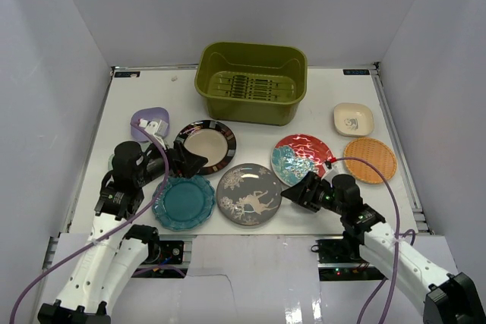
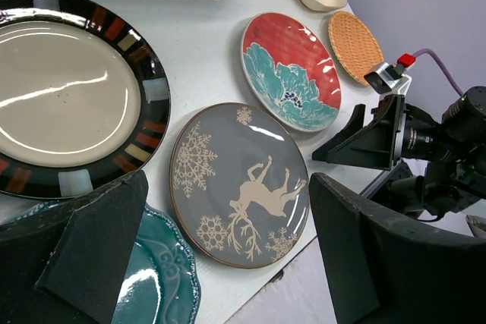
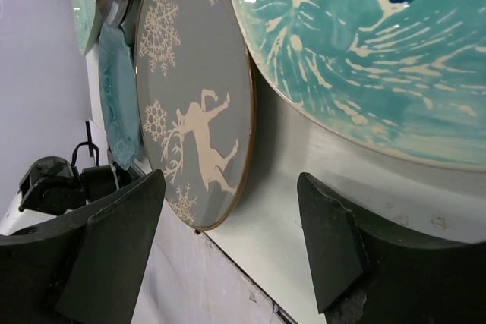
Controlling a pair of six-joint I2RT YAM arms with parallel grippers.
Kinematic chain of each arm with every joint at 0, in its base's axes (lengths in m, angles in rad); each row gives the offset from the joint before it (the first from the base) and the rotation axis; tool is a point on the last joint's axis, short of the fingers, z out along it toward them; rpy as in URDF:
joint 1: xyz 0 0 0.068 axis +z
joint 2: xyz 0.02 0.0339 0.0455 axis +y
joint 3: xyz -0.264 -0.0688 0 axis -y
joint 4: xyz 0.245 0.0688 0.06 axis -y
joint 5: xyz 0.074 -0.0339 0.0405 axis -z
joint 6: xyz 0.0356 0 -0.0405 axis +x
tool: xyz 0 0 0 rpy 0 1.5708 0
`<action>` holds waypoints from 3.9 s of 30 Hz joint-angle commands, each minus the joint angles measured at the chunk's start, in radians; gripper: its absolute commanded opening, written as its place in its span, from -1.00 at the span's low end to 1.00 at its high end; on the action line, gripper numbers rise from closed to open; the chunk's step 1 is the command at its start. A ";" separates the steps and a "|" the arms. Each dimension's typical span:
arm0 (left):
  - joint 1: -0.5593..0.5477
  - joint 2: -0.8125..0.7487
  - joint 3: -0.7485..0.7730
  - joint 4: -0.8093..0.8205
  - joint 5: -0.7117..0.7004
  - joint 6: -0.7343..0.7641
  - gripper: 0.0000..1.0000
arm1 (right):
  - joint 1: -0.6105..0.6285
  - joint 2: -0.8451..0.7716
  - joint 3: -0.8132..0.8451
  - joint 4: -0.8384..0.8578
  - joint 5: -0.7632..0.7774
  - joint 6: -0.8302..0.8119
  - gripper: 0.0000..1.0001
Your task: Place the plates into the plastic bin on the countertop
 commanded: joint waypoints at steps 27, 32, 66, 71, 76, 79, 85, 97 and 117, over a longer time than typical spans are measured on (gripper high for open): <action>-0.002 0.006 -0.020 0.007 -0.024 -0.018 0.96 | 0.214 0.669 -0.068 0.672 0.132 0.096 -0.73; -0.002 0.007 -0.020 0.003 -0.030 -0.017 0.96 | 0.226 0.487 -0.014 0.444 0.178 0.087 -0.84; -0.012 0.225 -0.064 0.184 0.137 -0.175 0.65 | -0.170 1.266 1.813 -0.035 0.063 -0.404 -0.84; -0.068 0.299 -0.072 0.271 0.126 -0.230 0.64 | -0.171 1.418 1.873 -0.049 0.040 -0.399 -0.85; -0.201 0.378 -0.076 0.331 0.037 -0.271 0.64 | -0.171 1.461 1.804 -0.049 0.058 -0.415 -0.85; -0.264 0.418 -0.072 0.349 -0.019 -0.283 0.64 | -0.171 1.485 1.782 -0.062 0.062 -0.419 -0.84; -0.373 0.561 -0.029 0.449 -0.064 -0.339 0.62 | -0.162 1.522 1.753 -0.127 0.087 -0.458 -0.85; -0.592 0.895 0.158 0.523 -0.328 -0.377 0.56 | -0.150 1.525 1.732 -0.245 0.216 -0.569 -0.04; -0.626 1.296 0.264 0.811 -0.432 -0.469 0.37 | -0.090 1.182 1.488 -0.127 0.054 -0.545 0.83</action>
